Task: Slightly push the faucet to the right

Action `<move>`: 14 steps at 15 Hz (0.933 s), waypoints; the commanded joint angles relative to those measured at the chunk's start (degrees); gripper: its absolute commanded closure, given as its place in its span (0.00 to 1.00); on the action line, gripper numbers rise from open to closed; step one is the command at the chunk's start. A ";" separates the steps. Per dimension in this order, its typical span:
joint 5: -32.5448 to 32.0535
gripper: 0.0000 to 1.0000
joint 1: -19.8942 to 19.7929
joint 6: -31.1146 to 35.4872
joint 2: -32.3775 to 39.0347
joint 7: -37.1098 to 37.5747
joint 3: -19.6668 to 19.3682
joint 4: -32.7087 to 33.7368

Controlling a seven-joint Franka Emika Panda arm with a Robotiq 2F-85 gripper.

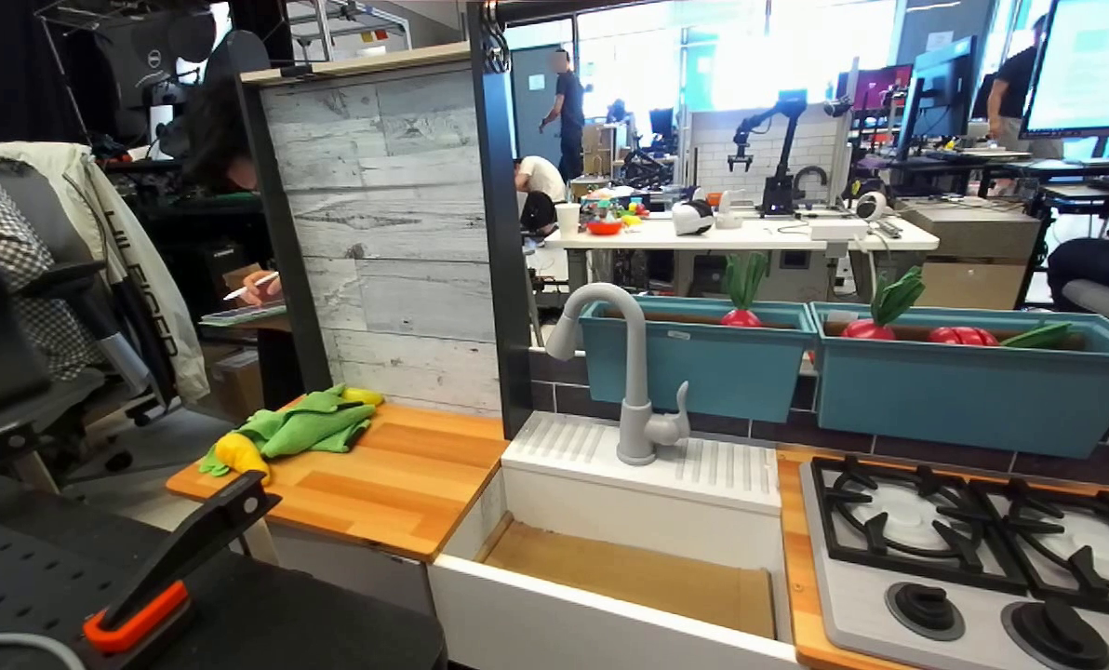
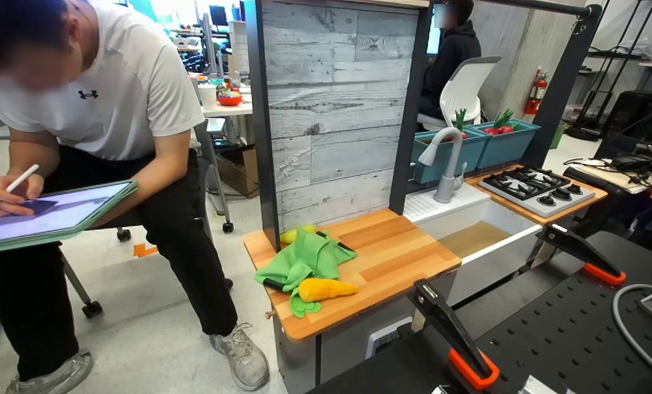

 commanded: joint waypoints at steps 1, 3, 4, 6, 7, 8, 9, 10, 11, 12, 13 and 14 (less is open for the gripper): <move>-1.71 0.00 -3.92 3.10 2.64 2.04 -2.69 -3.08; -1.23 0.00 -6.37 5.96 4.64 2.22 -5.08 -4.96; -1.02 0.00 -7.54 7.10 5.97 2.40 -6.30 -5.41; -1.07 0.00 -9.78 9.43 9.02 2.95 -8.30 -5.55; -1.45 0.00 -10.84 10.66 10.51 3.81 -8.87 -5.26; -1.72 0.00 -11.71 12.09 12.25 4.45 -9.44 -4.80; -1.90 0.00 -12.42 13.34 14.08 5.24 -9.87 -4.07; -2.26 0.00 -13.12 14.70 16.07 6.37 -10.15 -3.22; -2.25 0.00 -13.48 15.45 17.95 7.18 -10.54 -2.23; -2.20 0.00 -13.70 16.32 19.92 8.03 -10.88 -1.04; -2.61 0.00 -14.30 15.87 20.99 8.25 -11.68 0.42; -2.77 0.00 -14.31 16.18 22.97 9.07 -12.05 2.10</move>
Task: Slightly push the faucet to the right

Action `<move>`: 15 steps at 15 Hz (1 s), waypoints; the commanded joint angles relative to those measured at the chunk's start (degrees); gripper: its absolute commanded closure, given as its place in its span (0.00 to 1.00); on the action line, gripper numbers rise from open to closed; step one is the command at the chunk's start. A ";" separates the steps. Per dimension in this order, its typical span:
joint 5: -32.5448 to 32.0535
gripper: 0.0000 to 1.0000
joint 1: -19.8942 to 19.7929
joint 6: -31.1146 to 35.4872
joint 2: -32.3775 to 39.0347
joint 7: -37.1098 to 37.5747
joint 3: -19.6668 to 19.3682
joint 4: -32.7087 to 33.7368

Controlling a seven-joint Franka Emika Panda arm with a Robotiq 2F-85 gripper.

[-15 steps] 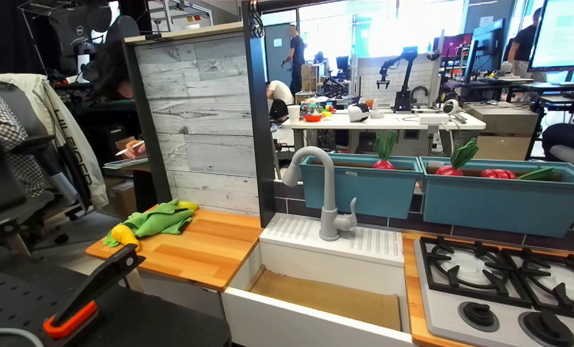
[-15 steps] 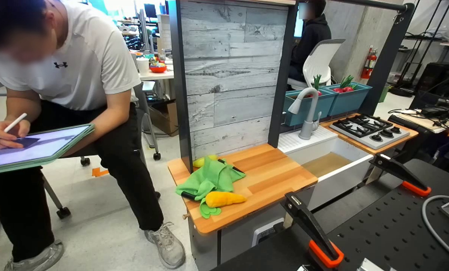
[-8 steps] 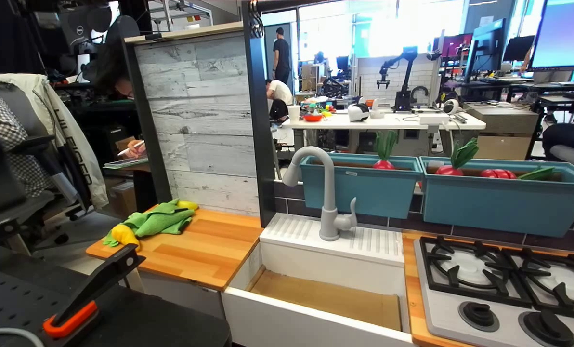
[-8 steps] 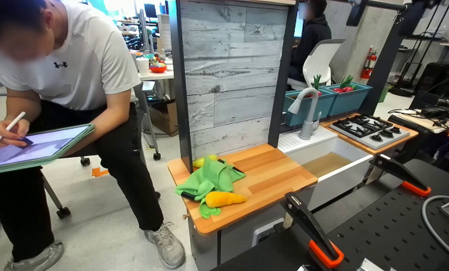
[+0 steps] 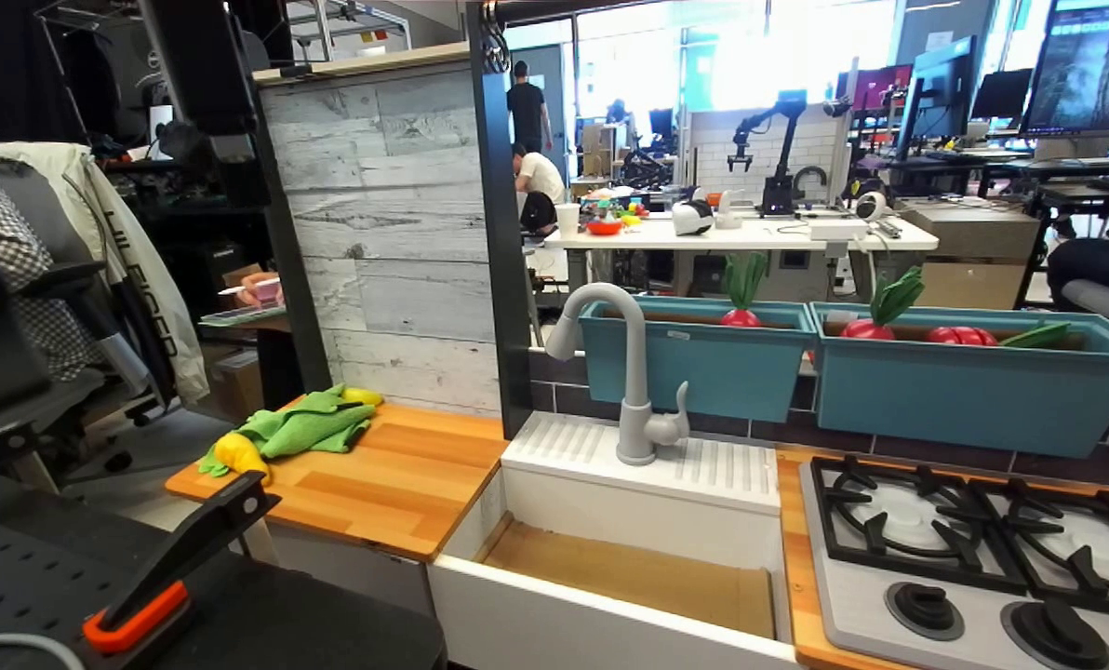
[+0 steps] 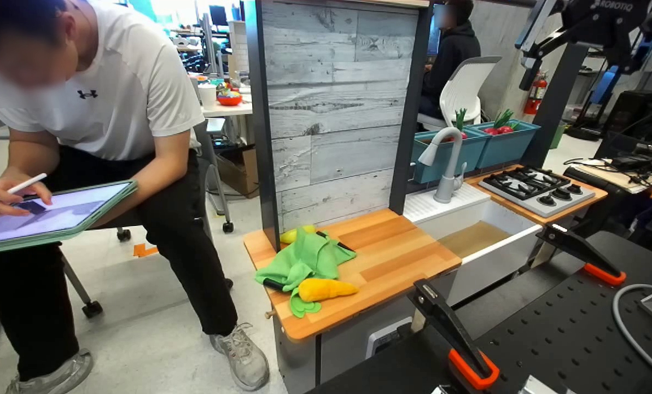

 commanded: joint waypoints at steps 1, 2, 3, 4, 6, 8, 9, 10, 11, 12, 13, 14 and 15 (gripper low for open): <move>-1.79 0.00 -0.69 0.86 7.52 3.25 -1.71 6.98; -2.88 0.00 -0.70 1.00 9.71 4.84 -1.98 9.29; -3.34 0.00 -0.56 1.22 11.85 5.64 -2.48 11.31; -4.30 0.00 -0.41 1.54 14.06 7.20 -2.90 13.65; -5.34 0.00 -0.02 1.71 18.27 9.52 -4.09 18.12; -6.22 0.00 0.53 1.64 22.38 11.72 -5.37 22.70; -6.11 0.00 0.84 1.40 24.28 12.52 -5.94 24.77; -5.05 0.00 1.04 0.41 25.31 12.37 -6.20 26.64; -4.51 0.00 1.19 0.84 21.68 10.38 -6.26 21.97; -4.42 0.00 1.30 0.83 23.32 10.68 -6.58 23.77; -4.36 0.00 1.40 0.82 24.45 10.85 -6.74 24.97; -4.32 0.00 1.46 0.81 25.06 10.97 -6.80 25.61; -4.31 0.00 1.53 0.80 25.27 11.08 -6.81 25.82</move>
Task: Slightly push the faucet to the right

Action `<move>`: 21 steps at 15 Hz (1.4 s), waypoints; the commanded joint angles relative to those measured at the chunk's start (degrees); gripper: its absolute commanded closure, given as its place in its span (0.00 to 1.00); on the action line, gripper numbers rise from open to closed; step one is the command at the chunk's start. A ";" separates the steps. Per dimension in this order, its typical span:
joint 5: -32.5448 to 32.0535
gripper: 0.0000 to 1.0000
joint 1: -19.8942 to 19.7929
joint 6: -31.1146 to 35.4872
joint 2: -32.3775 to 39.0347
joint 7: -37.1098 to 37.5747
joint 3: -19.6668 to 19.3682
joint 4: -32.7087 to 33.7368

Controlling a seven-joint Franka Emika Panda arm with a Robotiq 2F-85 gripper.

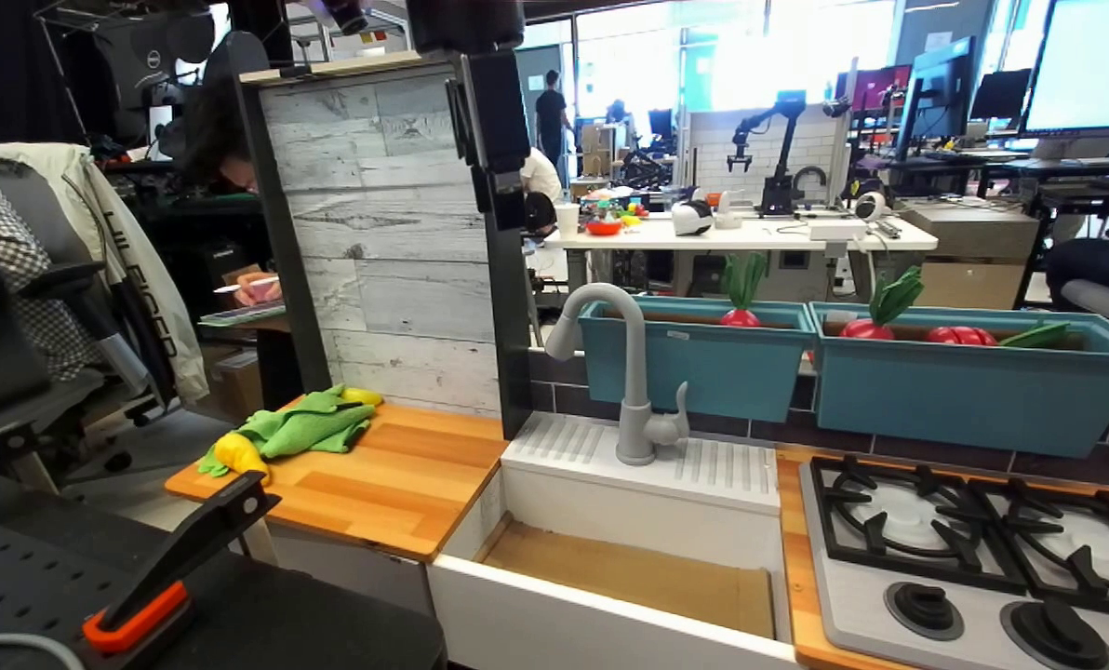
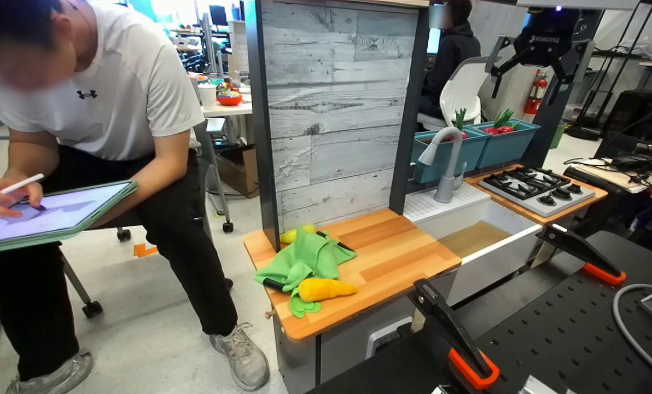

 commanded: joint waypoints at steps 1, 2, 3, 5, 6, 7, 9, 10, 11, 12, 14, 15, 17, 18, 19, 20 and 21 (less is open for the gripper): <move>0.69 0.00 1.63 -0.15 0.09 -0.48 -1.66 0.16; 0.69 0.00 1.65 -0.15 0.09 -0.47 -1.66 0.20; 1.37 0.00 1.74 1.12 0.54 1.08 -1.82 0.08; 2.23 0.00 1.98 1.31 3.84 2.77 -2.12 1.91; 3.16 0.00 1.91 0.66 5.41 2.90 -1.93 2.93; 3.68 0.00 2.24 1.08 7.61 4.20 -2.01 4.10; 5.01 0.00 2.75 1.49 11.04 5.67 -1.91 6.20; 5.56 0.00 3.13 1.85 12.85 6.76 -2.06 7.43; 5.90 0.00 3.47 1.63 14.65 7.65 -2.16 8.95; 6.22 0.00 3.81 1.81 16.53 8.71 -2.34 10.46; 6.39 0.00 4.42 1.40 19.71 10.68 -2.64 13.58; 6.29 0.00 4.85 1.45 21.01 11.85 -2.87 15.02; 6.01 0.00 5.69 1.70 23.12 13.96 -3.59 17.62; 5.91 0.00 5.94 1.79 24.09 14.85 -3.85 18.91; 5.89 0.00 6.15 1.79 24.76 15.66 -4.02 20.05; 5.82 0.00 6.36 1.99 25.42 16.43 -4.27 21.11; 6.14 0.00 6.24 1.77 26.01 16.84 -4.16 22.31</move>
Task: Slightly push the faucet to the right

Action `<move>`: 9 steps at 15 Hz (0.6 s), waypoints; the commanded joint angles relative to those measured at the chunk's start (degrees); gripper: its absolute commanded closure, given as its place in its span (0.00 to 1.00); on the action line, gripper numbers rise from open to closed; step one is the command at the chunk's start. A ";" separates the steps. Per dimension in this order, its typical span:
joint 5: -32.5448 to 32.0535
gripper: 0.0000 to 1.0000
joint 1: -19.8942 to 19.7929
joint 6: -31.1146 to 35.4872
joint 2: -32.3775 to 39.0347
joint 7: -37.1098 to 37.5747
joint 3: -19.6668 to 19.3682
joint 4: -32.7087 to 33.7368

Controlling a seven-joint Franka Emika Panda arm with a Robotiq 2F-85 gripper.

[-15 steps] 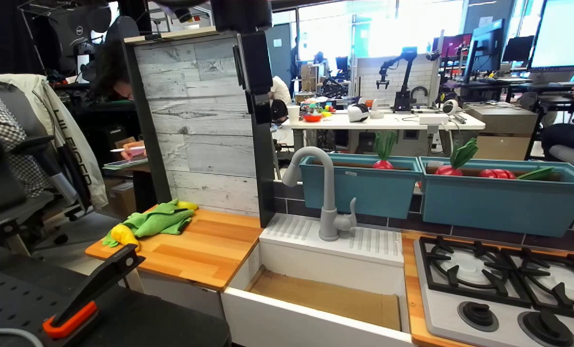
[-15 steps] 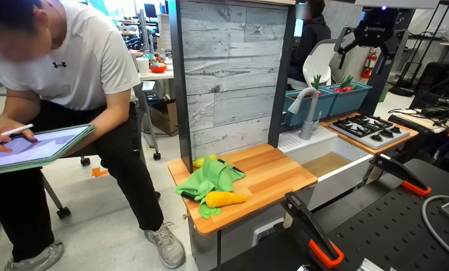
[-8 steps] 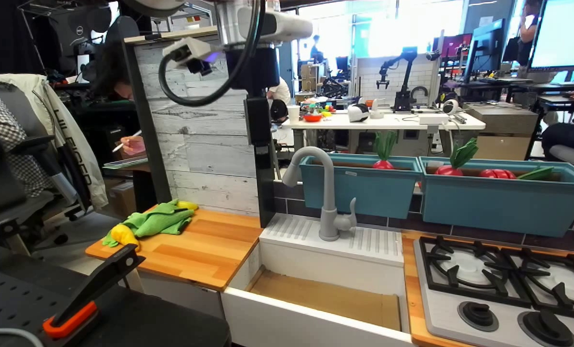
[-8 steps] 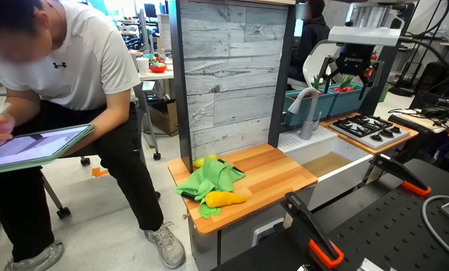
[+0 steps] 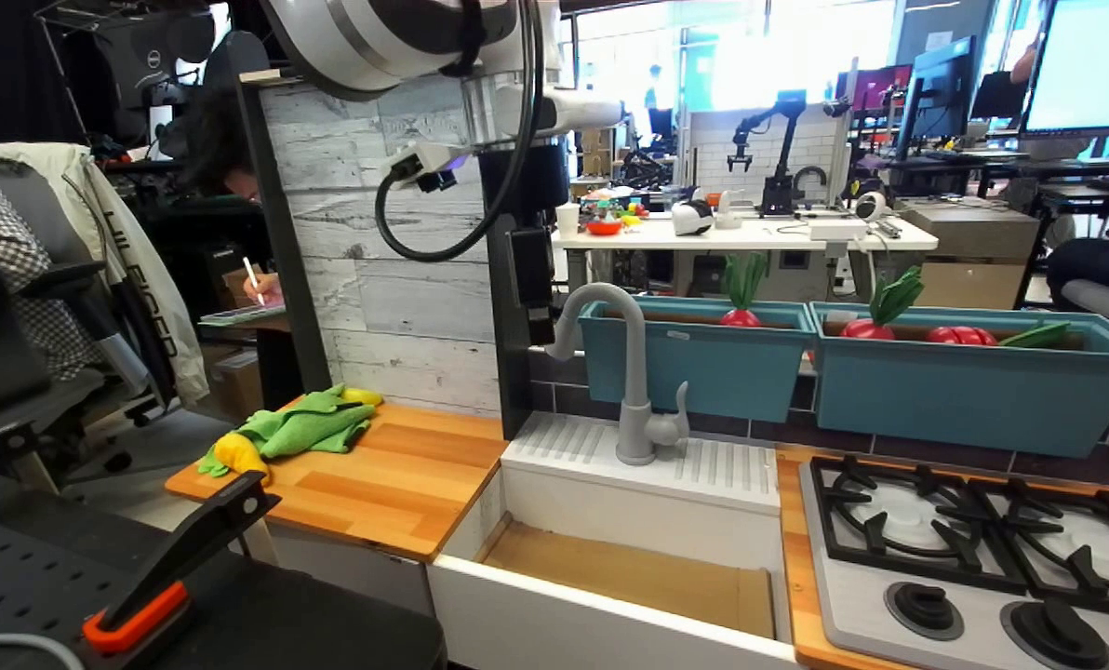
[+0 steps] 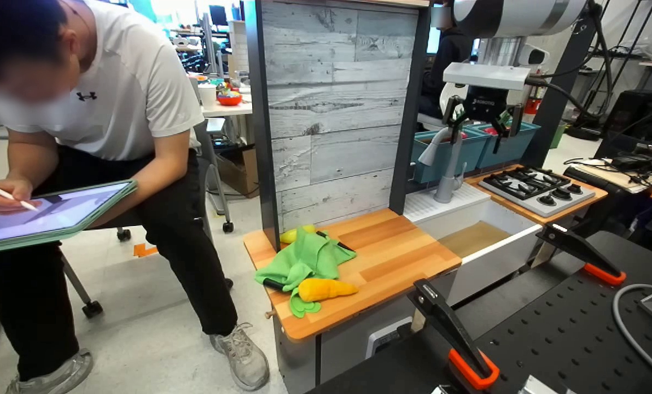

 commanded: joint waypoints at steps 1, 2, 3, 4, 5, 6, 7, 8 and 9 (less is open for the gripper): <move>0.72 0.00 1.27 0.56 3.33 2.75 -1.53 5.38; 0.69 0.00 1.23 0.36 3.99 3.33 -1.59 6.59; 0.56 0.00 1.25 0.37 4.68 4.03 -1.77 7.66; 0.67 0.00 0.99 0.00 5.47 4.37 -1.68 8.81; 0.75 0.00 0.78 -0.27 6.16 4.64 -1.60 9.79; 0.89 0.00 0.54 -0.59 7.01 4.74 -1.47 10.82; 0.94 0.00 0.40 -0.88 7.75 4.92 -1.41 11.75; 1.04 0.00 0.25 -1.15 8.58 4.93 -1.29 12.65; 1.01 0.00 0.21 -1.45 9.29 4.91 -1.26 13.44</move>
